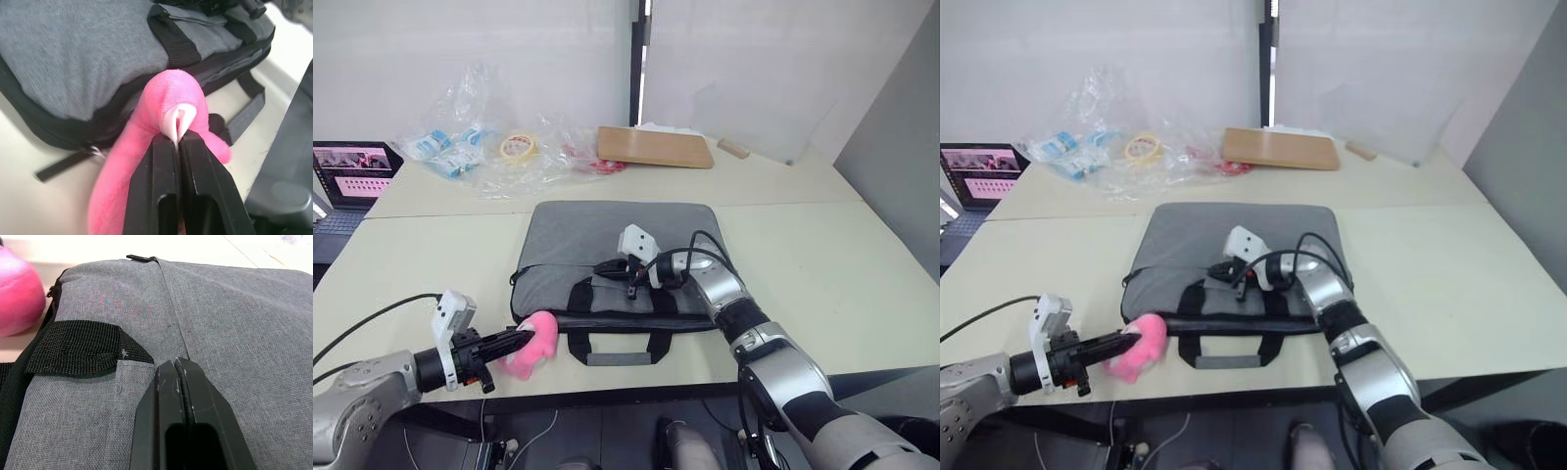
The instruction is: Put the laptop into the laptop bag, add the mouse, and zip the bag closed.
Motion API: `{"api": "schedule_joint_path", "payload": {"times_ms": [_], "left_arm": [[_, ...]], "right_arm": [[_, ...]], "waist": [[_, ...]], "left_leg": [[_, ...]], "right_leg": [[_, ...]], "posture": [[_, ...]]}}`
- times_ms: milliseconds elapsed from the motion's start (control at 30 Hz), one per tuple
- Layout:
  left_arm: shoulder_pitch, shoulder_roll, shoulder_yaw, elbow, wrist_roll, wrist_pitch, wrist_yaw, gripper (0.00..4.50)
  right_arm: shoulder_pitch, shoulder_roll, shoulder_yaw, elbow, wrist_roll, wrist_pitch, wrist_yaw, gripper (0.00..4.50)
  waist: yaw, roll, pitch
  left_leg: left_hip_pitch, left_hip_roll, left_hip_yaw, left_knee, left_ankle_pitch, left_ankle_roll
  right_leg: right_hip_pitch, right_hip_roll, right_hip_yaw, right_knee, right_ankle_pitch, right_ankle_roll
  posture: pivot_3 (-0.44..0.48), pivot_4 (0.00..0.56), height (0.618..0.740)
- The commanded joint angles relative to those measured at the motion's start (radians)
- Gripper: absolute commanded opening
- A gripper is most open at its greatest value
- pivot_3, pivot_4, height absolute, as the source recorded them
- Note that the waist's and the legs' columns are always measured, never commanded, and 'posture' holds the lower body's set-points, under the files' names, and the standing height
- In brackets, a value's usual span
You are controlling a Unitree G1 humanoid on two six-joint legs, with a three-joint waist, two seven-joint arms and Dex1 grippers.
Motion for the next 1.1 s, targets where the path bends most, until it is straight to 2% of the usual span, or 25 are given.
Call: {"api": "schedule_joint_path", "payload": {"times_ms": [33,433,1100], "left_arm": [[-0.01,-0.036,-0.039,-0.044,-0.032,0.024,0.048,0.03],[-0.085,-0.126,-0.194,-0.09,-0.05,0.028,0.105,0.03],[-0.182,-0.169,-0.293,-0.069,-0.056,0.043,0.125,0.03]], "right_arm": [[0.0,-0.009,-0.006,0.039,-0.021,0.004,-0.015,0.0],[-0.01,-0.013,-0.001,0.062,-0.037,0.0,-0.022,0.0],[-0.024,-0.011,-0.005,0.076,-0.037,0.0,-0.021,0.0]], "waist": [[0.001,0.0,0.0],[0.013,0.0,0.0],[0.013,0.0,0.0]], "left_leg": [[0.0,0.0,0.0,0.0,0.0,0.0],[0.001,0.0,0.0,0.0,0.0,0.0],[0.002,0.0,0.0,0.0,0.0,0.0]], "right_leg": [[0.001,0.0,0.0,0.0,0.0,0.0],[0.008,0.0,0.001,0.0,0.0,0.0],[0.008,0.001,0.001,0.0,0.0,0.0]], "posture": [[0.0,0.15,0.74],[0.0,0.15,0.74],[0.0,0.15,0.74]]}}
